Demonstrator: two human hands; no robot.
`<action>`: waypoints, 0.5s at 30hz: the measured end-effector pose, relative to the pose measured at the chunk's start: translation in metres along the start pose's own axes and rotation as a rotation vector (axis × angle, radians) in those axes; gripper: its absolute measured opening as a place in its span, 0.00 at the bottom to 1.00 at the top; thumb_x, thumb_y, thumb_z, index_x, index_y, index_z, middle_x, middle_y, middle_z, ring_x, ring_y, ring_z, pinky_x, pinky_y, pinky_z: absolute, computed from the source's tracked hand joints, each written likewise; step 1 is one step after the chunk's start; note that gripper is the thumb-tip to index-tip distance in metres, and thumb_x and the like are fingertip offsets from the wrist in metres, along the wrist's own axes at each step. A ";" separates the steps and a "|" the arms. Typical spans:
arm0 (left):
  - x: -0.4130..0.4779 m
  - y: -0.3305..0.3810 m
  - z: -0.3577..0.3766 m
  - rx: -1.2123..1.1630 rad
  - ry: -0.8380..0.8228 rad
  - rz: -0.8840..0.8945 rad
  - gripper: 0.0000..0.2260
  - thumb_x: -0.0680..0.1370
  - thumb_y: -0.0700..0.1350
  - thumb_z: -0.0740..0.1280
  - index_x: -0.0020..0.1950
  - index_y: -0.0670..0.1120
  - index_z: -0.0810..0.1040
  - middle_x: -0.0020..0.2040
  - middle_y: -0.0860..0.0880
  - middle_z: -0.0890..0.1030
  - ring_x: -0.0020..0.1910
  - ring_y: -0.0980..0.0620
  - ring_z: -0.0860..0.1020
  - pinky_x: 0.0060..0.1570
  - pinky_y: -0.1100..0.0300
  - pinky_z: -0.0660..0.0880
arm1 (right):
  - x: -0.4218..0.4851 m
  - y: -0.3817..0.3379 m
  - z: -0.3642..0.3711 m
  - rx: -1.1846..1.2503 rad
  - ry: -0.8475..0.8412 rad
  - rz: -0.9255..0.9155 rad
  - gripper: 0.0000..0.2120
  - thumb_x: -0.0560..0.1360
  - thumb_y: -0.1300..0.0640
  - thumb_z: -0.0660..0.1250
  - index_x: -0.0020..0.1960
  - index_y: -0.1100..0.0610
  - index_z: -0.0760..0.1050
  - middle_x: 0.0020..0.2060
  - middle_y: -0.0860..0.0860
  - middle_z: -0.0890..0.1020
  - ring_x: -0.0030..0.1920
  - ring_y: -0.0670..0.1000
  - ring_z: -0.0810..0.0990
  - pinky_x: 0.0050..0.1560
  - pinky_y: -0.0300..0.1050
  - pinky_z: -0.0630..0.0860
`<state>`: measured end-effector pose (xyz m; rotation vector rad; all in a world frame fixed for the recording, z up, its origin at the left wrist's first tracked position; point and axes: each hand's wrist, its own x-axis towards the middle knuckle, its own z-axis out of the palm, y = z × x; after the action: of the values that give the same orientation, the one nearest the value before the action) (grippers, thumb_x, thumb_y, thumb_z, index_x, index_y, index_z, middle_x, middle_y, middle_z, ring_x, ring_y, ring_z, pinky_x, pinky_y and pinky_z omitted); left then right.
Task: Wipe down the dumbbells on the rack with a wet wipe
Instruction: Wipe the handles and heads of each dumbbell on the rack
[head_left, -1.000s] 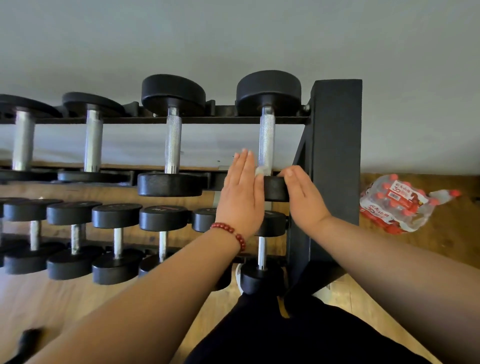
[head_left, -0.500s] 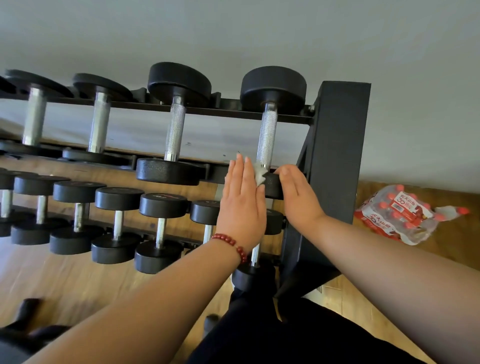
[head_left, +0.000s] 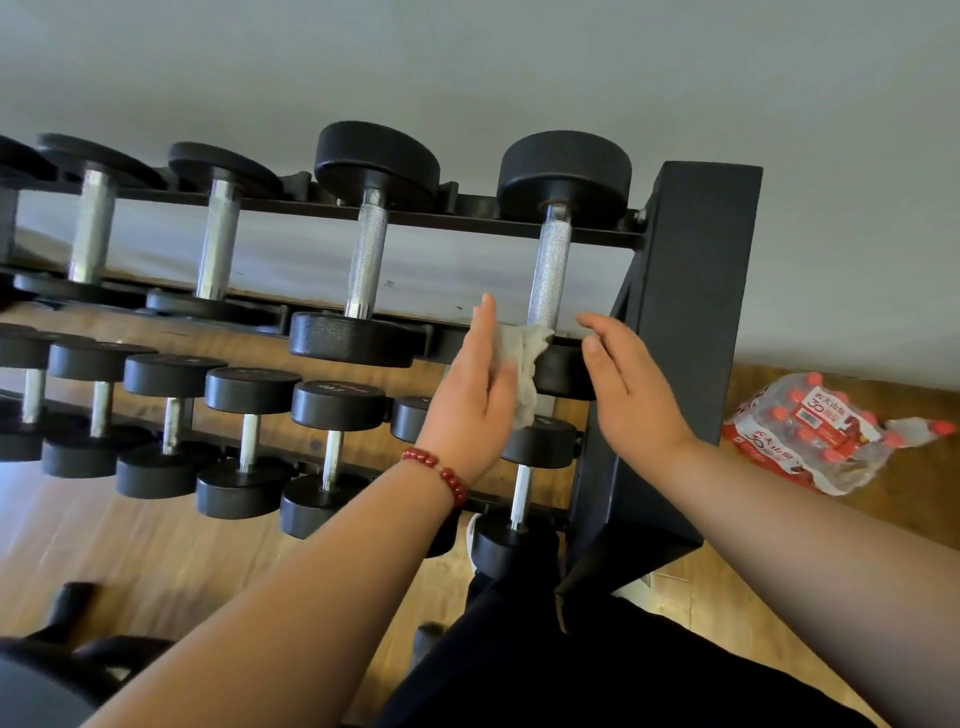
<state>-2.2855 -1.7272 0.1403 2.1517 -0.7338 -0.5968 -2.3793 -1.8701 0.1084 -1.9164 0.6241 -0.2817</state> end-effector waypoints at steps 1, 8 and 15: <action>0.002 -0.004 -0.002 -0.003 -0.012 0.025 0.26 0.84 0.47 0.56 0.79 0.55 0.50 0.71 0.62 0.65 0.67 0.64 0.68 0.67 0.65 0.66 | -0.004 -0.004 -0.003 -0.069 0.028 -0.098 0.20 0.83 0.48 0.52 0.72 0.53 0.67 0.69 0.46 0.69 0.70 0.41 0.64 0.66 0.26 0.58; 0.015 -0.020 -0.024 -0.320 -0.165 -0.013 0.17 0.85 0.45 0.52 0.72 0.61 0.61 0.71 0.61 0.65 0.68 0.70 0.64 0.64 0.76 0.64 | -0.004 -0.012 0.009 -0.638 -0.111 -0.805 0.19 0.81 0.54 0.57 0.69 0.58 0.73 0.69 0.55 0.74 0.72 0.56 0.67 0.72 0.52 0.65; 0.036 -0.040 -0.027 -0.348 -0.207 -0.075 0.17 0.85 0.48 0.54 0.73 0.52 0.68 0.62 0.60 0.73 0.54 0.76 0.71 0.51 0.81 0.67 | -0.003 -0.012 0.012 -0.834 0.005 -0.831 0.18 0.76 0.47 0.68 0.57 0.60 0.80 0.61 0.57 0.79 0.65 0.59 0.75 0.63 0.58 0.74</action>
<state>-2.2308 -1.7157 0.1187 1.8184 -0.6084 -0.9258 -2.3726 -1.8558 0.1150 -2.9247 -0.1483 -0.6091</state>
